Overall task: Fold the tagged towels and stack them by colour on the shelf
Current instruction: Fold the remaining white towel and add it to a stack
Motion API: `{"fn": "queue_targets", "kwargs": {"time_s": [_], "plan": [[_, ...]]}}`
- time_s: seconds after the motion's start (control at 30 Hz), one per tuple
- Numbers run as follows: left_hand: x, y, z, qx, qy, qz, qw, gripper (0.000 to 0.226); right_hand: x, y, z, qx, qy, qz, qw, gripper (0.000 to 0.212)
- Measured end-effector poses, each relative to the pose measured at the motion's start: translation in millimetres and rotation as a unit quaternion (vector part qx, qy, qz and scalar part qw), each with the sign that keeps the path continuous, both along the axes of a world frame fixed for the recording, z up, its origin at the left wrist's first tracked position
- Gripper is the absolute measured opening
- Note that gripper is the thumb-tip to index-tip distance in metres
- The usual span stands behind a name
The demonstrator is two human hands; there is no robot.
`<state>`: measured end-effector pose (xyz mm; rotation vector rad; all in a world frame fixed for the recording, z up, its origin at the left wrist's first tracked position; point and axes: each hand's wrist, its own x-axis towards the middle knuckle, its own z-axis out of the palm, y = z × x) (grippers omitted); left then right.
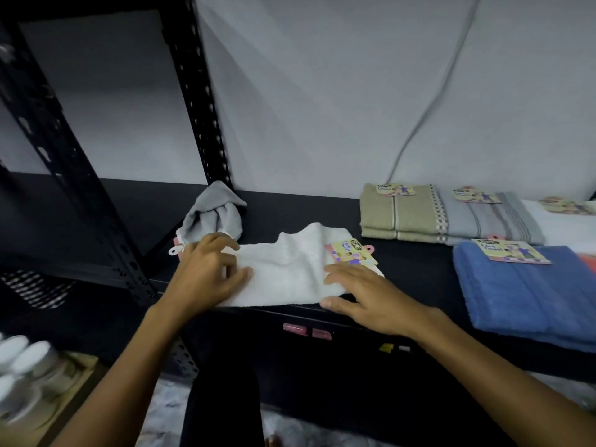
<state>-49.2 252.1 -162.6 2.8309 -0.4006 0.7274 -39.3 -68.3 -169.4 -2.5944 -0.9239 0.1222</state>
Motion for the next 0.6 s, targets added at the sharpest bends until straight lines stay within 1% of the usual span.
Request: {"fn": "queue_targets", "kwargs": {"time_s": [0.03, 0.07, 0.13, 0.17, 0.23, 0.3, 0.37, 0.4, 0.47, 0.5, 0.57, 0.6], "plan": [[3, -2, 5, -0.007, 0.005, -0.012, 1.0, 0.042, 10, 6, 3, 0.014, 0.011, 0.004, 1.0, 0.049], [6, -6, 9, -0.02, 0.025, -0.024, 0.999, 0.036, 20, 13, 6, 0.025, 0.017, 0.006, 1.0, 0.042], [14, -12, 13, -0.05, 0.094, -0.039, 0.994, 0.02, 40, 26, 12, 0.03, 0.024, 0.0, 0.999, 0.043], [19, -15, 14, -0.045, 0.126, -0.041, 0.99, 0.018, 50, 31, 13, 0.025, 0.02, -0.005, 0.999, 0.044], [30, -20, 10, -0.012, 0.153, -0.043, 0.987, 0.031, 70, 41, 13, -0.005, -0.017, -0.019, 1.0, 0.045], [37, -26, 9, -0.009, 0.172, -0.049, 0.984, 0.038, 88, 48, 15, -0.051, -0.047, -0.059, 0.996, 0.045], [42, -32, 10, -0.04, 0.194, -0.064, 0.978, 0.034, 104, 56, 19, -0.079, -0.028, -0.114, 0.99, 0.048], [44, -35, 11, -0.054, 0.201, -0.072, 0.975, 0.036, 113, 61, 21, -0.085, -0.011, -0.136, 0.987, 0.051], [50, -41, 12, -0.077, 0.205, -0.084, 0.972, 0.051, 130, 69, 23, -0.086, 0.029, -0.16, 0.983, 0.056], [53, -44, 11, -0.084, 0.2, -0.093, 0.972, 0.054, 138, 73, 22, -0.083, 0.048, -0.162, 0.982, 0.059], [60, -47, 4, -0.082, 0.182, -0.107, 0.974, 0.05, 151, 79, 17, -0.093, 0.072, -0.147, 0.982, 0.063], [62, -48, 0, -0.085, 0.181, -0.111, 0.973, 0.042, 155, 81, 13, -0.106, 0.069, -0.134, 0.983, 0.065]]}}
